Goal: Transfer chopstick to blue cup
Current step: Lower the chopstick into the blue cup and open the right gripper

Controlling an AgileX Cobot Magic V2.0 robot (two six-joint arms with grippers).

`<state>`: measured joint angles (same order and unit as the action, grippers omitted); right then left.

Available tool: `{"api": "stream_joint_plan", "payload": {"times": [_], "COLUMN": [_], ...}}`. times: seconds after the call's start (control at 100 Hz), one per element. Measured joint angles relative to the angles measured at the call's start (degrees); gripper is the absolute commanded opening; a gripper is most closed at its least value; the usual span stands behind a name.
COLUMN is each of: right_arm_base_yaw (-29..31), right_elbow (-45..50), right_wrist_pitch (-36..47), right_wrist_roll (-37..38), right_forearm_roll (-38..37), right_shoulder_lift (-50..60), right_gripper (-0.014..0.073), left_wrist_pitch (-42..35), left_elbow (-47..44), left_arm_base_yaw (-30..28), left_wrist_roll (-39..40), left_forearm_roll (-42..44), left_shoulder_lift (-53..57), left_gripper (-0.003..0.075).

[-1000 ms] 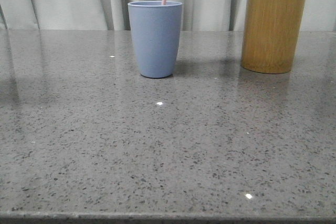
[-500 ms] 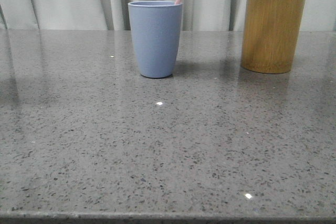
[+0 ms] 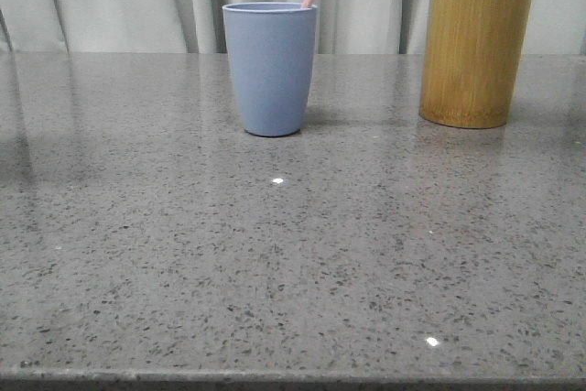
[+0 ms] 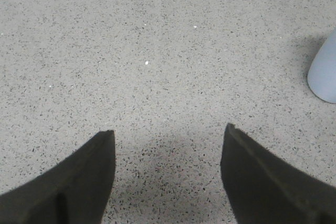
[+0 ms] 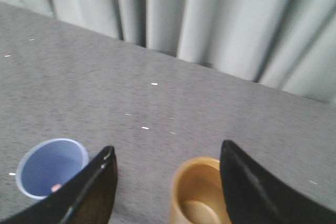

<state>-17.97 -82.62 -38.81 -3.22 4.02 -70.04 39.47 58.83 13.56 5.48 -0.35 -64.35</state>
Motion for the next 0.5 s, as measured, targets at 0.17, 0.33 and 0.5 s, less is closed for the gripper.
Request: {"api": "stream_joint_plan", "payload": {"times": [0.17, 0.33, 0.5], "right_arm_base_yaw": [4.42, 6.30, 6.48], "right_elbow": [7.44, 18.22, 29.60], "right_wrist_pitch": [-0.86, -1.09, -1.47], "right_wrist_roll": [0.00, 0.00, 0.00], "right_forearm_roll": [-1.38, -1.84, -1.96], "right_shoulder_lift": [8.26, 16.78, 25.35], "right_gripper": [0.0444, 0.0444, 0.0444], "left_wrist_pitch": [0.00, 0.00, 0.00], "left_elbow": [0.00, 0.00, 0.00], "left_arm_base_yaw": [0.00, 0.00, 0.00], "left_wrist_roll": [0.00, 0.00, 0.00], "left_forearm_roll": [0.00, 0.00, 0.00], "left_shoulder_lift": [0.00, 0.00, 0.00], "left_gripper": [0.0430, 0.0430, 0.0430]}}
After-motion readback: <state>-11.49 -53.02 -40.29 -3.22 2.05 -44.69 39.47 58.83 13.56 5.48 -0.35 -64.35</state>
